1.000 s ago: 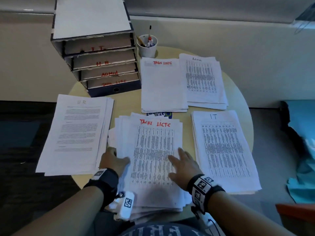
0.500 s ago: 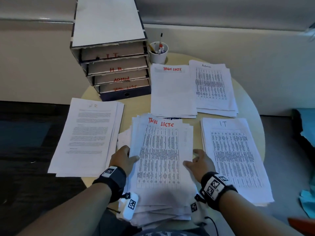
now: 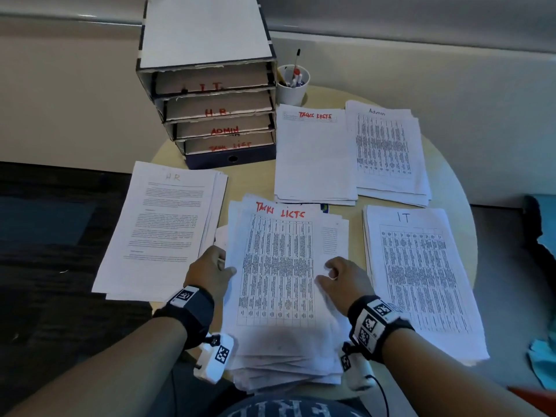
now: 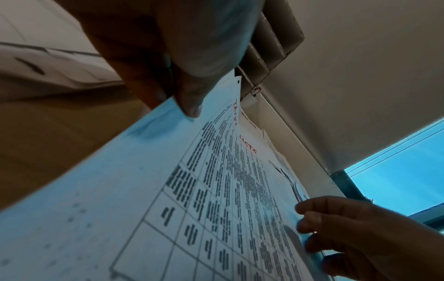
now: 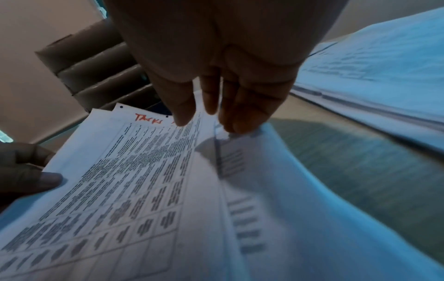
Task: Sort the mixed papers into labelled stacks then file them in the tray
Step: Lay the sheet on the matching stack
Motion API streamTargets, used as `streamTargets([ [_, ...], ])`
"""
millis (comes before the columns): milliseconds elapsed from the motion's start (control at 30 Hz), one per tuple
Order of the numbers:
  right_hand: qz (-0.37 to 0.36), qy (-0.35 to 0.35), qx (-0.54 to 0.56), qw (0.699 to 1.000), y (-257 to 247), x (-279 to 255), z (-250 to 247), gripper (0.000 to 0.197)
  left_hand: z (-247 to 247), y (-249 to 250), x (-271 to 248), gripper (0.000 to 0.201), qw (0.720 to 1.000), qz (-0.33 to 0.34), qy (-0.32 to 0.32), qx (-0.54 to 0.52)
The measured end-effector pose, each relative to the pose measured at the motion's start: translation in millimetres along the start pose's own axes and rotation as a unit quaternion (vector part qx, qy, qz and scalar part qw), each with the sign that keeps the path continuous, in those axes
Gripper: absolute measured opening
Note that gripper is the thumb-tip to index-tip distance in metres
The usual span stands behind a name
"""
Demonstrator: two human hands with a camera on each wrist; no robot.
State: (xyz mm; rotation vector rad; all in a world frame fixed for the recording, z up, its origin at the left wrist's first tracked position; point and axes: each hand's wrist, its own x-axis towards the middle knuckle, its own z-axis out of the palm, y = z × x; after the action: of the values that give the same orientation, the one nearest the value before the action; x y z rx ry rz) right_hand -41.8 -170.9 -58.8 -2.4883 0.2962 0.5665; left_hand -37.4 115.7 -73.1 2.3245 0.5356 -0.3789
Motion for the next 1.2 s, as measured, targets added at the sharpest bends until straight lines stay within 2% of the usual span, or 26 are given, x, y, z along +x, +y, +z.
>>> streamTargets([
  [67,0.026,-0.025,0.017,0.999,-4,3,7,0.065,0,-2,0,0.034,0.999,0.008,-0.017,0.033],
  [133,0.053,-0.035,0.040,0.997,-7,7,10,0.078,0,-5,0,0.037,0.998,0.020,-0.047,0.044],
  [200,0.071,-0.049,0.063,0.994,-9,8,11,0.077,-1,-5,-1,0.033,0.997,0.025,-0.062,0.037],
  [333,0.093,-0.054,0.077,0.991,-12,11,9,0.066,-2,5,2,0.035,0.999,0.024,-0.014,-0.039],
  [467,0.105,-0.021,0.106,0.989,-11,17,8,0.062,-4,9,10,0.037,0.993,0.010,-0.026,-0.118],
  [533,0.111,0.013,0.163,0.980,-10,22,3,0.065,-8,10,8,0.033,0.984,0.002,-0.043,-0.173],
  [633,0.112,0.038,0.306,0.945,-2,34,-5,0.080,-11,8,4,0.030,0.970,-0.006,-0.066,-0.235],
  [667,0.105,0.041,0.333,0.936,-3,36,-10,0.076,-11,7,4,0.032,0.966,-0.009,-0.075,-0.246],
  [767,0.084,0.060,0.352,0.930,-10,37,-22,0.033,-8,8,1,0.037,0.957,-0.030,-0.096,-0.273],
  [867,0.067,0.113,0.314,0.940,-12,33,-30,0.014,-7,9,3,0.035,0.955,-0.033,-0.099,-0.279],
  [967,0.056,0.143,0.288,0.945,-5,29,-38,0.016,-11,5,10,0.035,0.968,-0.033,-0.077,-0.235],
  [1067,0.043,0.197,0.335,0.920,6,24,-62,0.012,-13,4,14,0.013,0.969,-0.046,-0.055,-0.238],
  [1133,0.014,0.167,0.363,0.917,19,21,-79,0.010,-17,6,12,0.010,0.971,-0.038,-0.041,-0.232],
  [1200,-0.034,0.092,0.400,0.911,32,12,-93,0.023,-19,6,8,0.014,0.973,-0.023,-0.041,-0.227],
])
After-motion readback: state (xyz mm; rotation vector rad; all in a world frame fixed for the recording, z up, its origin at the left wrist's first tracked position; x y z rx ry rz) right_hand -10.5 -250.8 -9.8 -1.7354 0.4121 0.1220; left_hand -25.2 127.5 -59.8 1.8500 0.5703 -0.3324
